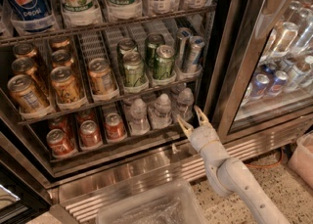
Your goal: Pick water bottle from bottom shelf of fridge
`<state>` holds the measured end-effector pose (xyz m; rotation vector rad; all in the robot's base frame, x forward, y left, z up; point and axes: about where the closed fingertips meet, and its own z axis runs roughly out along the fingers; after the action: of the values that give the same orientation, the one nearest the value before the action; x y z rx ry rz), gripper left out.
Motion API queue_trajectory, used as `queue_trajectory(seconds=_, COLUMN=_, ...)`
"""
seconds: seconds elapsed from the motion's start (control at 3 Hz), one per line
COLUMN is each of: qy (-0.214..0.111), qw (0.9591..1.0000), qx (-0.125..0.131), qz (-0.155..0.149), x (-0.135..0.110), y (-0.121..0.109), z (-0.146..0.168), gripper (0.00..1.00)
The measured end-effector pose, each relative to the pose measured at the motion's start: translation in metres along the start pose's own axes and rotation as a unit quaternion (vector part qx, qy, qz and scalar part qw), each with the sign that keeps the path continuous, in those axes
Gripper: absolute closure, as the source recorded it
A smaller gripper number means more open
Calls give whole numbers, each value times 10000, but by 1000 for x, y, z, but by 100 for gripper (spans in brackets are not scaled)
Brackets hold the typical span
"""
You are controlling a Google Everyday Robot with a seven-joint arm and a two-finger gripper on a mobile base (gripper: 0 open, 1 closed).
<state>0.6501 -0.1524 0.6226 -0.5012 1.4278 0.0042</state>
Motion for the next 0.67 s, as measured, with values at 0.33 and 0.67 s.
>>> queue_trajectory(seconds=0.33, qy=58, qw=9999, qx=56, qz=90, x=9, y=-5, z=17, gripper=35)
queue_trajectory(seconds=0.67, qy=68, qw=9999, qx=85, qz=99, x=10, y=-8, z=21, gripper=35)
